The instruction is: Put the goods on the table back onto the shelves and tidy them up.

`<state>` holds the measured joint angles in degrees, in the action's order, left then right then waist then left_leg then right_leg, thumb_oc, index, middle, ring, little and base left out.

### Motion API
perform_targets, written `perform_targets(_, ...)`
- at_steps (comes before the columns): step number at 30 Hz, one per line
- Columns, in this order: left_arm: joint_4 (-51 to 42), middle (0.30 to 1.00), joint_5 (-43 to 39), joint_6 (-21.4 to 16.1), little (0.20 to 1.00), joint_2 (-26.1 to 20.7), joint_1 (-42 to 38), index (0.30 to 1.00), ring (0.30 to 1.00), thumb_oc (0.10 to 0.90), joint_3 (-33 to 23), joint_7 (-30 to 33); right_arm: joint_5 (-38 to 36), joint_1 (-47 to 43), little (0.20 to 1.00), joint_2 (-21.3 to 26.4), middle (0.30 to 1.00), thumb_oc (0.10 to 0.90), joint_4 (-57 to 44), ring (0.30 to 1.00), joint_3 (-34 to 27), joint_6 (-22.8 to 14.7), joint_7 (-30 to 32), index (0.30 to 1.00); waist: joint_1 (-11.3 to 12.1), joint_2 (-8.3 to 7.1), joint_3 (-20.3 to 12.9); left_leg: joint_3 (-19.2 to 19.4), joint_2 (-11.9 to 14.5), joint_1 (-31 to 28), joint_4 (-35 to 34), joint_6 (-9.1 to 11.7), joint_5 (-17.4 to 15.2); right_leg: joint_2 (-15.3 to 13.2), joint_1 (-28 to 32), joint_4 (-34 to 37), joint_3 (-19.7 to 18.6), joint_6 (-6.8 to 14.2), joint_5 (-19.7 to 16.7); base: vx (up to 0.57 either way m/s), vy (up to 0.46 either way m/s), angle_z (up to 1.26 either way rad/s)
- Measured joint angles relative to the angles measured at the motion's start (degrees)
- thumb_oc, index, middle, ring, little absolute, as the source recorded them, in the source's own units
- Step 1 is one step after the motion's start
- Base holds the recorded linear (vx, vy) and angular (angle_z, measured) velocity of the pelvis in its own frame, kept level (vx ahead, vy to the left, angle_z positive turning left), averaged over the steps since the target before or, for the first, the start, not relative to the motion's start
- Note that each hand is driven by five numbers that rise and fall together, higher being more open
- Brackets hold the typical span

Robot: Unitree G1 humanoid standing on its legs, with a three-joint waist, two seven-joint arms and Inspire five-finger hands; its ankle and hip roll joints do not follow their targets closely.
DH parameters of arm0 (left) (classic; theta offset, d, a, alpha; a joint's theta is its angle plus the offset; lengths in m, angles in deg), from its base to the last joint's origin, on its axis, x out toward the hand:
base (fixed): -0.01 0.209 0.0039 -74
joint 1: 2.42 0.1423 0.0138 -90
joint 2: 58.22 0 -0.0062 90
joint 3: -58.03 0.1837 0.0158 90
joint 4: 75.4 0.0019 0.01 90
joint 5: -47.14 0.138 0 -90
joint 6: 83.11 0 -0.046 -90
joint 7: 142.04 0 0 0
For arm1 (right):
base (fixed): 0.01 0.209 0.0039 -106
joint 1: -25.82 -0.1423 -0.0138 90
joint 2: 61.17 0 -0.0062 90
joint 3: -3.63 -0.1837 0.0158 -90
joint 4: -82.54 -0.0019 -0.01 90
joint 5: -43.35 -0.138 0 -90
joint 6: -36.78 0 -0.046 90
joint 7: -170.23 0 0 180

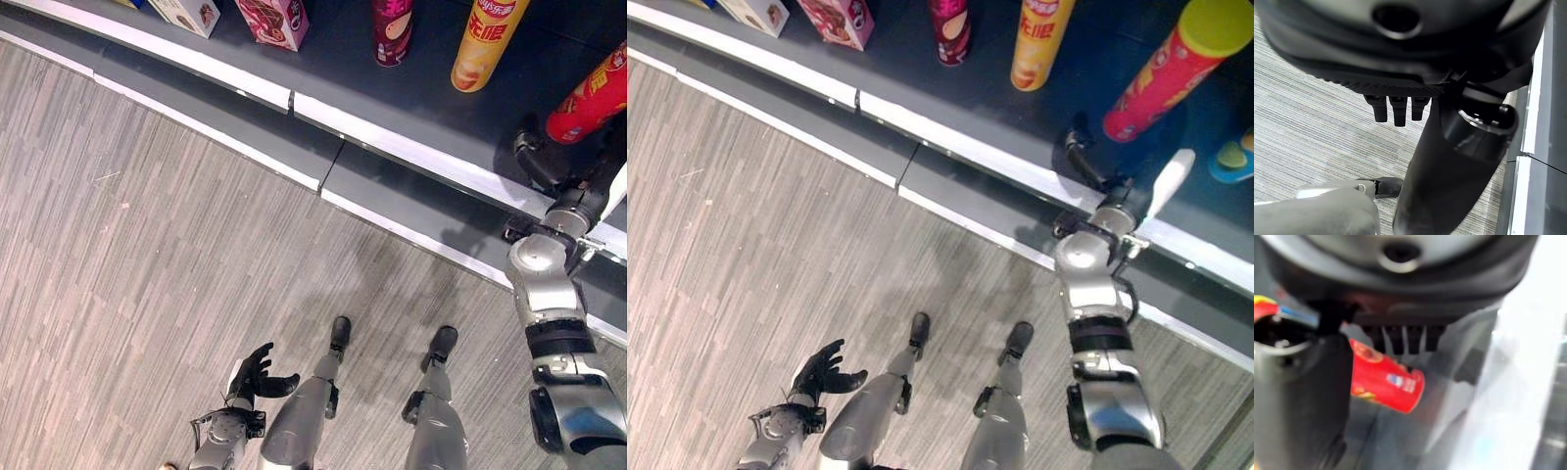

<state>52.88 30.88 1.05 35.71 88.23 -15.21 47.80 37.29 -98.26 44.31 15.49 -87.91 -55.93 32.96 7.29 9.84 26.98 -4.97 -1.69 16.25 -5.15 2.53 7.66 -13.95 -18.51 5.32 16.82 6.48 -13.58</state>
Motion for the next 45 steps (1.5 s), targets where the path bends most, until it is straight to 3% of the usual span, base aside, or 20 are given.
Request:
perform_targets(9, 3.62, 0.900, 0.77, 2.36, 0.900, -0.46, -2.00, 0.900, 0.900, 0.800, -2.58, 0.72, 1.68, 17.64, 0.900, -9.89, 0.900, 0.800, -15.83, 0.900, 0.06, -0.03, -5.67, 0.900, -4.73, -7.86, -0.78, 2.86, 0.33, -2.71, -0.01, -0.10, -0.40, 0.60, 1.13, 0.00, -2.88, -0.10, -0.55, 0.00, 0.079, -0.17)
perform_targets(13, 9.57, 0.900, 3.38, 3.86, 0.900, -3.05, -2.29, 0.900, 0.900, 0.800, -6.34, 0.38, 1.46, 28.98, 0.900, -10.07, 0.900, 0.800, -25.30, 0.900, -1.21, -1.97, -12.73, 0.900, -8.92, -14.08, -4.83, 9.44, -0.29, -7.45, 0.00, -1.22, -2.18, 0.48, 2.00, 0.00, -9.13, 0.99, -1.44, 0.00, 0.165, -0.68)
perform_targets(16, 11.98, 0.900, 4.62, 3.83, 0.900, -4.20, -1.87, 0.900, 0.900, 0.800, -8.92, -0.26, 1.44, 32.28, 0.900, -10.30, 0.900, 0.800, -26.26, 0.900, -1.49, -2.03, -15.28, 0.900, -11.35, -16.56, -6.50, 13.61, -0.58, -9.93, 0.25, -1.68, -3.16, 1.35, 1.73, -0.05, -11.08, 2.00, -3.89, -0.05, 0.069, -0.77)
perform_targets(18, 13.44, 0.900, 5.35, 4.47, 0.900, -4.87, -1.46, 0.900, 0.900, 0.800, -9.21, -0.50, 1.44, 32.36, 0.900, -10.18, 0.900, 0.800, -26.33, 0.900, -1.86, -2.10, -16.31, 0.900, -11.46, -16.62, -6.57, 18.04, 0.93, -12.04, 0.82, -2.17, -4.34, 2.86, 1.17, -0.02, -11.00, 3.08, -8.32, -0.06, -0.002, -1.16)
perform_targets(19, 13.28, 0.900, 5.74, 4.32, 0.900, -4.60, -1.06, 0.900, 0.900, 0.800, -10.80, -0.54, 1.42, 33.59, 0.900, -10.17, 0.900, 0.800, -26.35, 0.900, -4.69, -2.66, -15.78, 0.900, -13.21, -15.37, -7.69, 20.07, 2.00, -12.89, 0.77, -2.66, -4.12, 2.35, 1.77, -0.70, -7.12, 5.76, -4.33, -0.05, -0.040, -0.97)
perform_targets(20, 12.91, 0.900, 5.83, 4.25, 0.900, -5.02, -0.57, 0.900, 0.900, 0.800, -10.92, -0.60, 1.25, 33.57, 0.900, -10.07, 0.900, 0.800, -26.25, 0.900, -5.59, -2.49, -16.21, 0.900, -12.20, -13.97, -8.05, 21.88, 4.21, -12.81, 0.71, -2.14, -3.78, 2.68, 1.74, -3.46, -0.93, 4.19, -1.28, -0.05, -0.121, -1.39)
perform_targets(21, 13.82, 0.900, 5.82, 5.04, 0.900, -4.92, 0.13, 0.900, 0.900, 0.800, -10.97, -0.55, 1.59, 33.34, 0.900, -8.18, 0.900, 0.800, -27.33, 0.900, -6.14, -2.53, -16.39, 0.900, -9.79, -11.12, -9.30, 26.62, 8.83, -14.23, 0.87, -2.01, -3.71, 0.69, 3.63, -8.49, 6.64, 3.20, 1.81, 0.00, -0.157, -1.87)
perform_targets(22, 13.77, 0.900, 5.81, 4.95, 0.900, -5.49, 1.56, 0.900, 0.900, 0.800, -10.55, -0.57, 3.62, 32.82, 0.900, -4.57, 0.900, 0.800, -30.27, 0.900, -7.65, -3.19, -16.31, 0.900, -8.56, -10.04, -9.93, 28.59, 11.58, -16.29, 0.93, -1.02, -3.06, -5.08, 8.05, -7.94, 9.32, 4.66, 2.69, 0.07, -0.352, -1.81)
perform_targets(23, 13.31, 0.900, 5.80, 4.97, 0.900, -7.07, 2.50, 0.900, 0.900, 0.800, -10.64, -0.62, 4.68, 32.39, 0.900, -3.88, 0.900, 0.800, -31.79, 0.900, -8.65, -4.11, -15.69, 0.900, -8.64, -12.06, -11.15, 28.87, 11.69, -17.67, 0.76, 1.72, -2.48, -8.12, 11.90, -6.27, 9.38, 0.82, -2.82, 0.15, -0.462, -1.70)
perform_targets(24, 9.34, 0.900, 5.68, 6.14, 0.900, -5.26, 3.68, 0.900, 0.900, 0.800, -12.15, -0.66, 6.25, 28.49, 0.900, -0.37, 0.900, 0.800, -30.20, 0.900, -8.83, -3.66, -16.43, 0.900, -9.41, -10.55, -12.05, 29.92, 16.63, -18.83, 1.85, 5.32, -1.70, -3.61, 9.27, -8.67, 9.16, 3.24, 3.92, 0.25, -0.661, -1.51)
perform_targets(26, 5.78, 0.900, 5.70, 5.45, 0.900, -2.05, 4.80, 0.900, 0.900, 0.800, -10.57, -3.37, 6.51, 32.35, 0.900, 6.96, 0.900, 0.800, -29.52, 0.900, -15.16, -1.61, -15.91, 0.900, -9.94, -8.83, -13.85, 31.37, 22.98, -21.79, 8.03, 7.14, 0.49, -1.01, 7.50, -17.34, 11.47, -0.25, 11.08, 0.26, -0.594, -1.50)
perform_targets(27, 6.12, 0.900, 5.70, 5.37, 0.900, -2.18, 4.85, 0.900, 0.900, 0.800, -10.59, -3.75, 6.49, 35.12, 0.900, 7.42, 0.900, 0.800, -29.52, 0.900, -18.28, -1.55, -15.43, 0.900, -11.63, -9.36, -16.14, 31.17, 24.79, -21.67, 9.29, 7.77, 3.35, 0.31, 7.40, -19.40, 11.39, -0.81, 13.88, 0.17, -0.401, -0.69)
perform_targets(29, 8.09, 0.900, 5.68, 4.48, 0.900, -2.85, 4.90, 0.900, 0.900, 0.800, -10.56, -4.31, 6.48, 36.81, 0.900, 8.58, 0.900, 0.800, -29.54, 0.900, -21.37, -1.66, -14.39, 0.900, -13.19, -10.36, -19.56, 31.15, 27.18, -21.60, 9.78, 6.76, 9.01, 3.26, 8.07, -18.55, 9.94, -2.62, 15.25, 0.12, -0.388, -0.47)
perform_targets(30, 9.05, 0.900, 5.64, 4.50, 0.900, -2.62, 4.26, 0.900, 0.900, 0.800, -10.49, -4.80, 6.46, 35.63, 0.900, 9.06, 0.900, 0.800, -29.58, 0.900, -23.25, -1.91, -12.62, 0.900, -13.64, -10.46, -20.50, 31.24, 27.41, -21.17, 10.77, 8.17, 9.58, 5.36, 8.82, -16.59, 9.18, -5.26, 13.80, 0.14, -0.489, -0.57)
perform_targets(33, 9.38, 0.900, 5.62, 4.53, 0.900, -2.18, 3.36, 0.900, 0.900, 0.800, -10.65, -5.59, 6.05, 36.32, 0.900, 8.93, 0.900, 0.800, -29.97, 0.900, -22.94, -2.01, -12.06, 0.900, -14.70, -9.54, -20.96, 29.12, 30.88, -19.33, 13.97, 10.42, 15.21, 9.99, 11.01, -13.13, 9.70, -7.26, 13.35, 0.12, -0.348, -0.15)
perform_targets(35, 9.51, 0.900, 5.63, 4.99, 0.900, -2.09, 3.54, 0.900, 0.900, 0.800, -10.66, -5.59, 5.94, 36.20, 0.900, 8.90, 0.900, 0.800, -30.26, 0.900, -20.35, -2.32, -12.65, 0.900, -13.97, -9.47, -20.89, 26.94, 32.30, -17.47, 18.16, 7.17, 18.13, 12.13, 12.86, -10.03, 8.95, -9.11, 12.67, 0.09, -0.230, -0.46)
perform_targets(36, 9.49, 0.900, 5.55, 5.01, 0.900, -1.48, 4.17, 0.900, 0.900, 0.800, -10.60, -5.66, 5.75, 34.80, 0.900, 8.80, 0.900, 0.800, -30.27, 0.900, -17.33, -2.52, -12.73, 0.900, -12.27, -10.65, -20.12, 20.97, 27.82, -15.15, 23.88, 12.03, 10.39, 11.84, 14.26, -5.98, 4.93, -11.73, 11.55, 0.10, -0.197, -0.76)
perform_targets(37, 9.43, 0.900, 5.44, 5.00, 0.900, -1.36, 4.37, 0.900, 0.900, 0.800, -10.58, -5.64, 5.57, 34.36, 0.900, 8.82, 0.900, 0.800, -30.27, 0.900, -16.53, -2.53, -13.22, 0.900, -11.11, -11.67, -19.48, 16.85, 21.70, -14.24, 23.54, 9.04, 1.74, 10.91, 14.60, -4.19, 2.47, -12.07, 10.40, 0.12, -0.154, -0.89)
perform_targets(39, 9.46, 0.900, 5.19, 4.97, 0.900, -1.19, 4.88, 0.900, 0.900, 0.800, -10.64, -5.54, 5.04, 33.74, 0.900, 8.84, 0.900, 0.800, -30.13, 0.900, -15.76, -2.53, -14.58, 0.900, -9.72, -12.64, -18.32, 13.06, 12.19, -12.42, 17.94, 5.45, -6.27, 9.72, 15.89, -1.19, -0.09, -11.26, 9.27, 0.16, -0.043, -0.55)
perform_targets(45, 11.85, 0.900, 5.13, 4.96, 0.900, -1.14, 5.83, 0.900, 0.900, 0.800, -10.31, -5.72, 4.37, 32.49, 0.900, 8.54, 0.900, 0.800, -27.39, 0.900, -15.21, -2.73, -16.14, 0.900, -7.45, -11.66, -16.51, 8.66, -0.41, -4.35, 4.30, 4.02, -6.75, 11.32, 16.94, 0.44, -3.48, -10.45, 9.73, 0.12, -0.003, -0.47)
